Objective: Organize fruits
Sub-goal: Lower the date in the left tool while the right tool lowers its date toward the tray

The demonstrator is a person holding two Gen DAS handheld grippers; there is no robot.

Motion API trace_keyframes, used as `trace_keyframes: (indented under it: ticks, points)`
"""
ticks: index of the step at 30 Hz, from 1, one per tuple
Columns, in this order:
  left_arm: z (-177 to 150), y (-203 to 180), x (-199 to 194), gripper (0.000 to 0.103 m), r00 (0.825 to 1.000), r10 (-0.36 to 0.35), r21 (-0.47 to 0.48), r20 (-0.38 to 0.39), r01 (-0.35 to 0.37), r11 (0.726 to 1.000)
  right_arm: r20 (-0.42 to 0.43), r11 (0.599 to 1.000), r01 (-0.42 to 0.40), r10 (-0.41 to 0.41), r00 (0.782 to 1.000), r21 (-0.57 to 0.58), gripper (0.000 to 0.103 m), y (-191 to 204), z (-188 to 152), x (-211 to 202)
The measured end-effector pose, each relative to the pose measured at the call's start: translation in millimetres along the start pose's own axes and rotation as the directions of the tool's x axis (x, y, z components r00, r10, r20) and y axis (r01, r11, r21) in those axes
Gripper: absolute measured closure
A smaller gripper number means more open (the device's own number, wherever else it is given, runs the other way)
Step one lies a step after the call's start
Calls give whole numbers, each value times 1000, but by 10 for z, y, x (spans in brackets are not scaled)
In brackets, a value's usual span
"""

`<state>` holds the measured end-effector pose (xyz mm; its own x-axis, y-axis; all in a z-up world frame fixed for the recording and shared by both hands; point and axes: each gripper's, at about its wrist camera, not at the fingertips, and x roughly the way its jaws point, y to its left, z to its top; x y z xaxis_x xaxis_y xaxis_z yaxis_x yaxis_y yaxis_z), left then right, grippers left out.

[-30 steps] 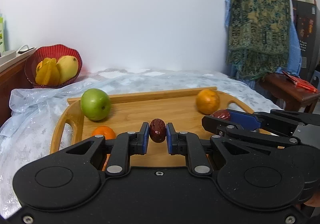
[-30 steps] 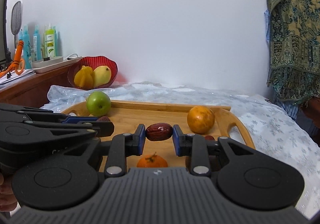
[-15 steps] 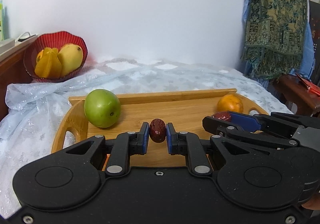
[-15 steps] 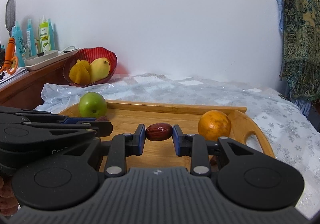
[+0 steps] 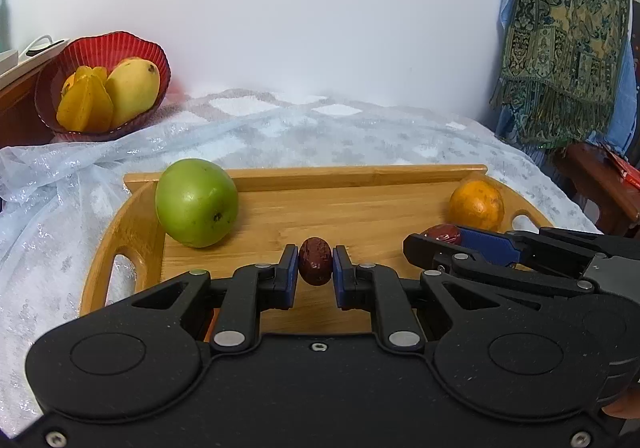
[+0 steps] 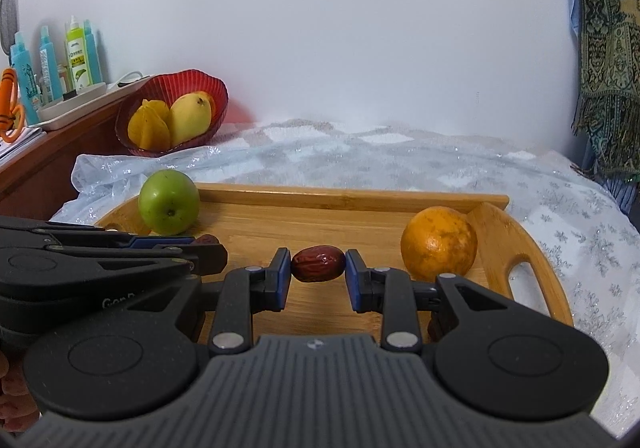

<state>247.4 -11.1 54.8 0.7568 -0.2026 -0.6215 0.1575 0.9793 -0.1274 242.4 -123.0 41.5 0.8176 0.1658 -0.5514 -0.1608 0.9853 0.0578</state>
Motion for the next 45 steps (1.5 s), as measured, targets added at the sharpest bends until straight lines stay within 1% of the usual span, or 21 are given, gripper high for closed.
trace_keyframes:
  ticks: [9,29,45]
  points:
    - [-25,15,32,87,1000,8,5,-12,-8,1000,-21,1000,-7,7,1000,6,65,7,-19,52]
    - [-53,66,70,87,1000,10,0,-28,-10,1000,-51,1000,-10,10,999,-6,65,33,-63,112]
    - [-81,77,101,87,999,5,-6,-43,-5,1000,-78,1000,4,-6,997,-21,64,56,-57,170]
